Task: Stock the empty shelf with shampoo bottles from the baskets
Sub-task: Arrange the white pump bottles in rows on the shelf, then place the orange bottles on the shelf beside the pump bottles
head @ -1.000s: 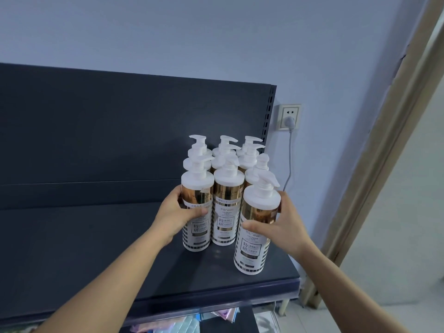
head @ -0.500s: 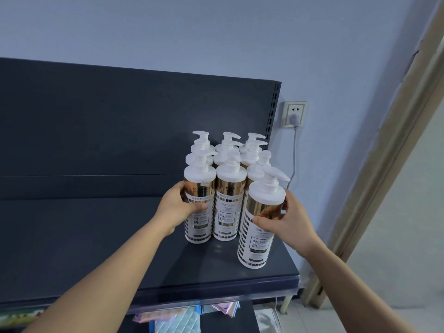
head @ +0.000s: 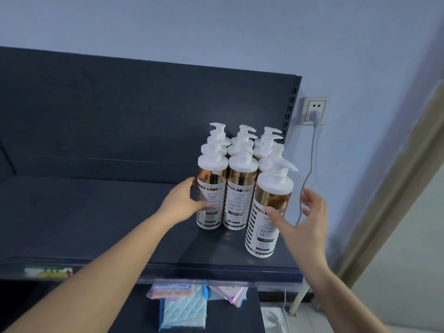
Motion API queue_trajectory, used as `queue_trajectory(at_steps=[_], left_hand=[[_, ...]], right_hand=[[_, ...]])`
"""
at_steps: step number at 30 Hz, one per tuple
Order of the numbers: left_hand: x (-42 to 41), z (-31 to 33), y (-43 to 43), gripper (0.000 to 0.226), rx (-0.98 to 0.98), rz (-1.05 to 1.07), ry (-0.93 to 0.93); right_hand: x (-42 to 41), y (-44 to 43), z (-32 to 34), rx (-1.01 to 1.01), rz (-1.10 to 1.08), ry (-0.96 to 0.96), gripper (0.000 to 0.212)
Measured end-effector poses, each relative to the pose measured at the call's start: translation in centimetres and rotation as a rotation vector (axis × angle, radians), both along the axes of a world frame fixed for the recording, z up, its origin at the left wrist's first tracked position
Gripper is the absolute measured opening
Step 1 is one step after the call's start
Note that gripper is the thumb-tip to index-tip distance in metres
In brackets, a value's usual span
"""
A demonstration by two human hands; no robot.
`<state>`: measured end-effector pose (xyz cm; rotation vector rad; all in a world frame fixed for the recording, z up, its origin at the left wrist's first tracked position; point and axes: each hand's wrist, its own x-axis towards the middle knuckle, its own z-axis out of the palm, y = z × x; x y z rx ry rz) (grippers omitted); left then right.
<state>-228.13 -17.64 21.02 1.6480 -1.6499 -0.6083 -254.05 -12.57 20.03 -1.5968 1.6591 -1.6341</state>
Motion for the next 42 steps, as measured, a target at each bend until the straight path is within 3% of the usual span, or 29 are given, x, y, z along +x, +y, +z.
queue_trajectory(at_steps=[2,5,11,19,28,42], left_hand=[[0.7,0.1,1.1,0.081,0.012,0.04,-0.13],[2.2,0.2,3.1,0.087,0.024,0.086,-0.267],[6.9,-0.1,8.6,0.076,0.071,0.193,-0.542],[16.4,-0.5,19.1,0.063,0.211,0.466,-0.769],[26.4,-1.4,33.2,0.059,0.414,0.742,-0.785],[42.3,-4.9,50.9,0.063,0.597,0.91,-0.782]], right_hand=[[0.5,1.6,-0.5,-0.182,-0.075,-0.008,0.057],[1.7,2.9,-1.3,-0.226,0.042,0.106,0.041],[7.6,4.1,-1.7,-0.185,0.394,0.442,0.039],[19.6,4.4,-2.2,-0.053,0.817,0.901,0.063],[35.0,9.5,-2.9,-0.059,1.055,1.118,0.064],[56.4,24.3,-5.1,-0.112,1.256,1.199,0.058]])
